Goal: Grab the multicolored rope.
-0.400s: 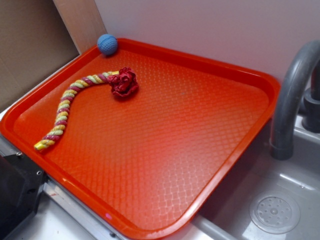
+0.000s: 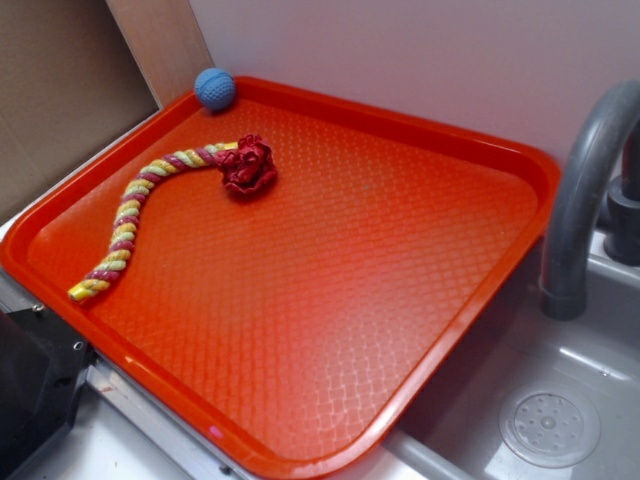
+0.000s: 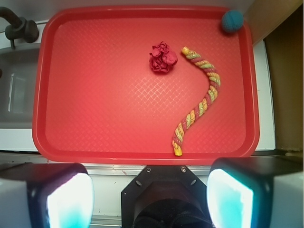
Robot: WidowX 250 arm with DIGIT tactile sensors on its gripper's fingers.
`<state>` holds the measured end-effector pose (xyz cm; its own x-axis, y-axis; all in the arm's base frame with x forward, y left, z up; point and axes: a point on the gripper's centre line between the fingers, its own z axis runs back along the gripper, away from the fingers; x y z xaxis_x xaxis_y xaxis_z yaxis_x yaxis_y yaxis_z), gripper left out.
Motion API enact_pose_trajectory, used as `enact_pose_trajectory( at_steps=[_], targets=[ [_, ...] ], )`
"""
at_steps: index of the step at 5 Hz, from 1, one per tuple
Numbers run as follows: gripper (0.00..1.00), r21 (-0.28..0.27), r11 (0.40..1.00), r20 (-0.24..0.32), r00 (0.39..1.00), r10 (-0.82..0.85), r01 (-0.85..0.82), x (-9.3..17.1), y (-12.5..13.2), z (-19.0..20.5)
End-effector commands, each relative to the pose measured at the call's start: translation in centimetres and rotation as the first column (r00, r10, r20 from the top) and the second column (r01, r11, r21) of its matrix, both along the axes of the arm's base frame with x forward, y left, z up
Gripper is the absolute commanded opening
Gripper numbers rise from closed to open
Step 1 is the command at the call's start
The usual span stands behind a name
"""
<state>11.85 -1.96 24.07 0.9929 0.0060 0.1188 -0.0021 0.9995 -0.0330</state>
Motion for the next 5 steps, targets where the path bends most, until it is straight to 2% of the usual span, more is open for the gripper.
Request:
enact_pose_trajectory(
  at_steps=[1, 2, 3, 5],
  targets=[
    [1.00, -0.007, 0.998, 0.048, 0.997, 0.055, -0.055, 5.5, 3.0, -4.4],
    [1.00, 0.053, 0.987, 0.061, 0.987, 0.151, -0.154, 6.8, 5.3, -7.3],
    [1.00, 0.090, 0.967, 0.072, 0.970, 0.231, -0.237, 6.5, 6.4, -9.6],
    [1.00, 0.110, 0.931, -0.032, 0.935, 0.352, -0.347, 5.7, 9.5, -16.7]
  ],
)
